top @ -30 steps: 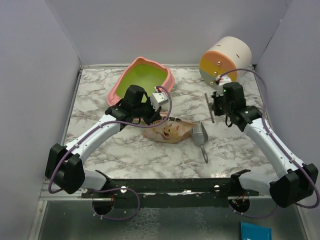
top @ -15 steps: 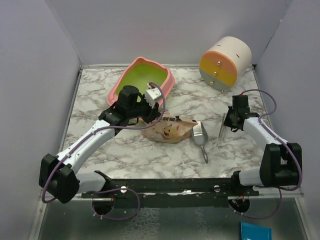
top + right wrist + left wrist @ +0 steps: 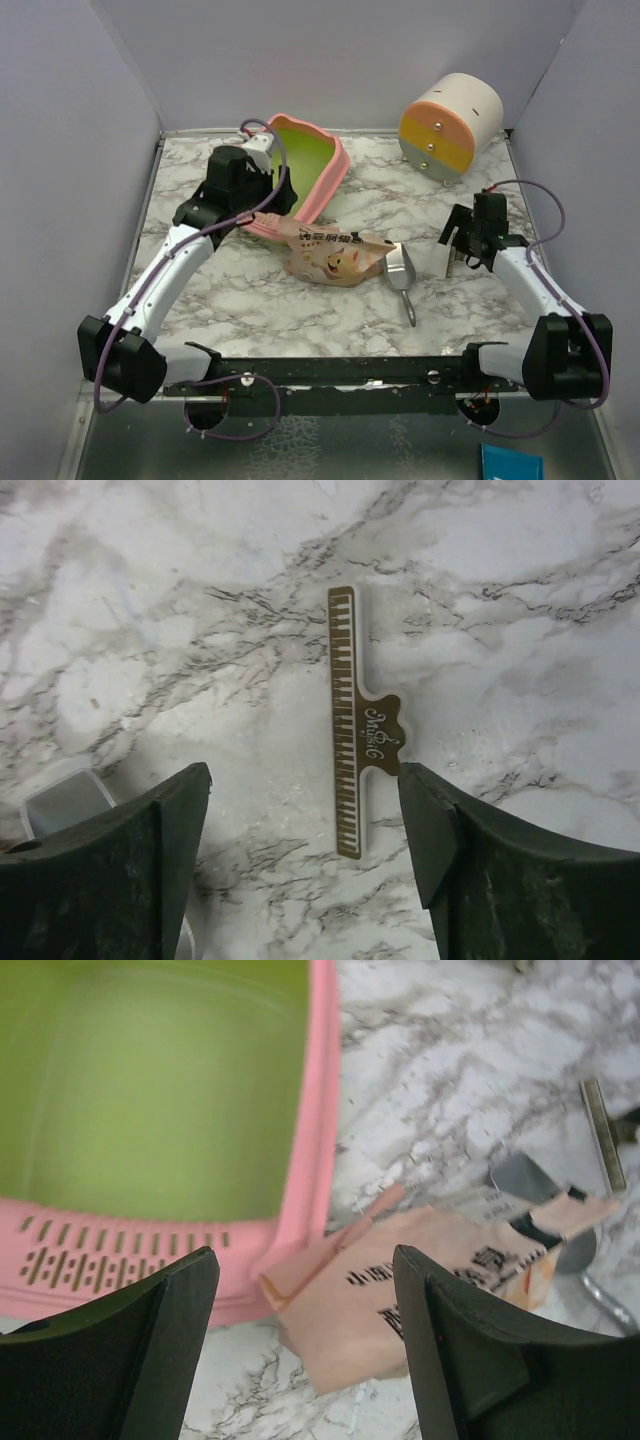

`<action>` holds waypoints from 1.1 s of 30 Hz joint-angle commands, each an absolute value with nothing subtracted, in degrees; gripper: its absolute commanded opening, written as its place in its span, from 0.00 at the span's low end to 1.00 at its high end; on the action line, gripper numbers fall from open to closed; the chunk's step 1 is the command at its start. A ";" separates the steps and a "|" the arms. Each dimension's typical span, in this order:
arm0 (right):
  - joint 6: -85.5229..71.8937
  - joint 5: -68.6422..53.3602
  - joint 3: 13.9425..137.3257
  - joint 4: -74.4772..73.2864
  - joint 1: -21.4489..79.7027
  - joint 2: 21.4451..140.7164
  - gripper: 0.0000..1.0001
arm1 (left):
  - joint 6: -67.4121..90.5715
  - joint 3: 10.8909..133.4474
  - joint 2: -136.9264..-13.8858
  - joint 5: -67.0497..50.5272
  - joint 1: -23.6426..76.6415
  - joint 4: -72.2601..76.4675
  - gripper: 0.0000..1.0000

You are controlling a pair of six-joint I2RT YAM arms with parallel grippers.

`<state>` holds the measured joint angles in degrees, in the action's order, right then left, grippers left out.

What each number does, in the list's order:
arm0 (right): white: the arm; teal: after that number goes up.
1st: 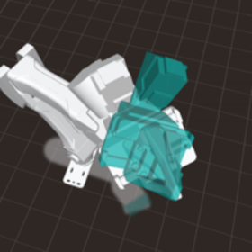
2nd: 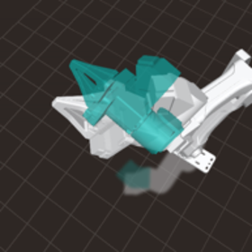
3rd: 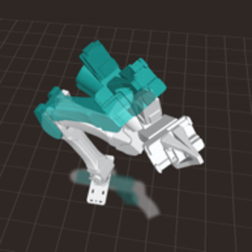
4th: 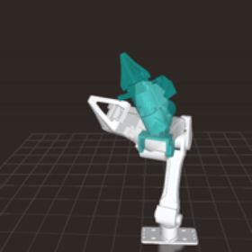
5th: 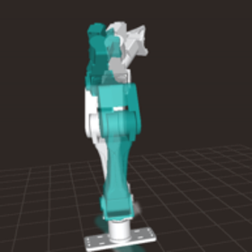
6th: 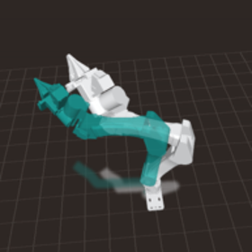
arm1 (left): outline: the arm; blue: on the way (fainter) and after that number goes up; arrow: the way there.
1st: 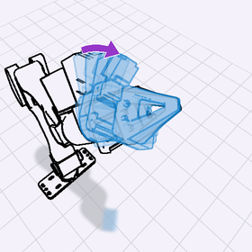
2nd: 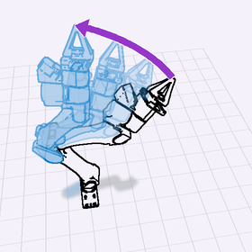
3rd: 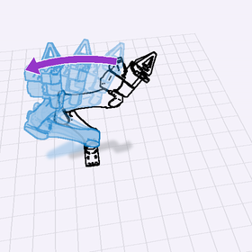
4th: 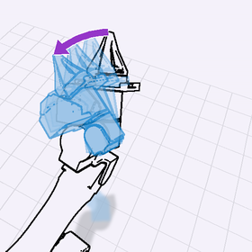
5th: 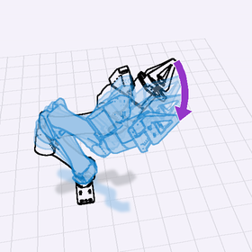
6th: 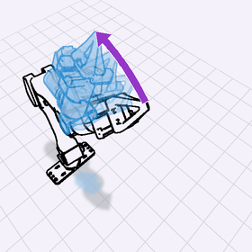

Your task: Fill the litter box with clean litter

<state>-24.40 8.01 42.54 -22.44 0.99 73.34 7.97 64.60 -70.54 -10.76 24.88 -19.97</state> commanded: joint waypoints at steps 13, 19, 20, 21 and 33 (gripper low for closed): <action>-16.52 -7.25 52.26 -31.27 0.53 57.52 0.77 | 29.30 67.04 -85.84 -44.82 12.30 -22.91 0.55; -15.83 -9.98 52.35 -31.77 0.53 57.11 0.77 | 32.99 64.15 -86.49 -52.47 12.27 -15.10 0.51; -15.76 -10.54 52.23 -31.61 0.53 56.95 0.77 | 34.49 63.58 -85.79 -54.12 12.30 -12.39 0.51; -15.74 -10.95 51.97 -31.42 0.53 56.82 0.77 | 35.95 63.10 -85.13 -55.46 12.26 -9.13 0.51; -12.84 -25.61 53.88 -31.34 0.53 57.59 0.75 | 25.02 59.29 -80.40 -68.67 12.54 -3.24 0.49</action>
